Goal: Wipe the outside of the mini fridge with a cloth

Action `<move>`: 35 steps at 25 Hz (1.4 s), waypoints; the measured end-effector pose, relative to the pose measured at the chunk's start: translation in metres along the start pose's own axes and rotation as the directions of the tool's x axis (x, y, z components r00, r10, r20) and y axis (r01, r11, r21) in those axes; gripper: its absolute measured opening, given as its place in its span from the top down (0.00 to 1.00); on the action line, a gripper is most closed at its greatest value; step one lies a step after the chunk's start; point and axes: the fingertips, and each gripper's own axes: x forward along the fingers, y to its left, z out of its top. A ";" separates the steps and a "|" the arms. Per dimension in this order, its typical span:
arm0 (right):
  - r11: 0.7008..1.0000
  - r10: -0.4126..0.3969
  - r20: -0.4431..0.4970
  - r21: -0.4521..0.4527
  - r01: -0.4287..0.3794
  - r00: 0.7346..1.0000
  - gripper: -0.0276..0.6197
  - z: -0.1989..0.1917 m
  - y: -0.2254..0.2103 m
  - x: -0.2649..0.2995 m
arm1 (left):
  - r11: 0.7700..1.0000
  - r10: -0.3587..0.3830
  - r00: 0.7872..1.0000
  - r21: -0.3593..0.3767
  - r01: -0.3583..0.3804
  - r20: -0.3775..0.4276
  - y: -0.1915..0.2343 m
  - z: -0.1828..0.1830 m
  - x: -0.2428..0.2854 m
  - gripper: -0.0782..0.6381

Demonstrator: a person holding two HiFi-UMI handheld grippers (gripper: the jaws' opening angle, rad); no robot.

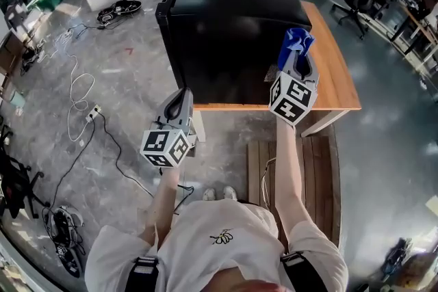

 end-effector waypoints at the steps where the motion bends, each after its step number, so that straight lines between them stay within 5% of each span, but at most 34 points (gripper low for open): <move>1: 1.000 -0.013 -0.002 0.000 0.013 1.000 0.86 -0.001 -0.008 0.002 | 1.000 0.000 1.000 -0.003 0.000 -0.001 0.000 -0.001 0.001 0.88; 20: 0.994 -0.097 0.011 0.059 0.096 0.995 0.86 0.003 -0.041 -0.015 | 0.999 0.036 0.999 -0.017 -0.035 0.025 0.010 0.004 -0.016 0.88; 23: 0.995 -0.032 0.048 0.098 0.027 0.998 0.86 0.014 -0.011 -0.037 | 0.999 0.038 0.999 -0.009 -0.038 0.038 0.013 0.007 -0.019 0.88; 27: 0.976 0.162 0.079 0.137 -0.172 0.984 0.86 0.017 0.067 -0.058 | 0.998 0.059 0.996 -0.013 -0.058 0.059 0.021 0.011 -0.026 0.88; 31: 0.918 0.370 0.076 0.123 -0.377 0.926 0.86 0.004 0.169 -0.069 | 0.996 0.087 0.994 -0.013 -0.086 0.070 0.034 0.014 -0.036 0.88; 35: 0.866 0.489 0.052 0.088 -0.492 0.871 0.86 -0.010 0.252 -0.073 | 0.993 0.117 0.990 -0.014 -0.116 0.073 0.049 0.016 -0.047 0.88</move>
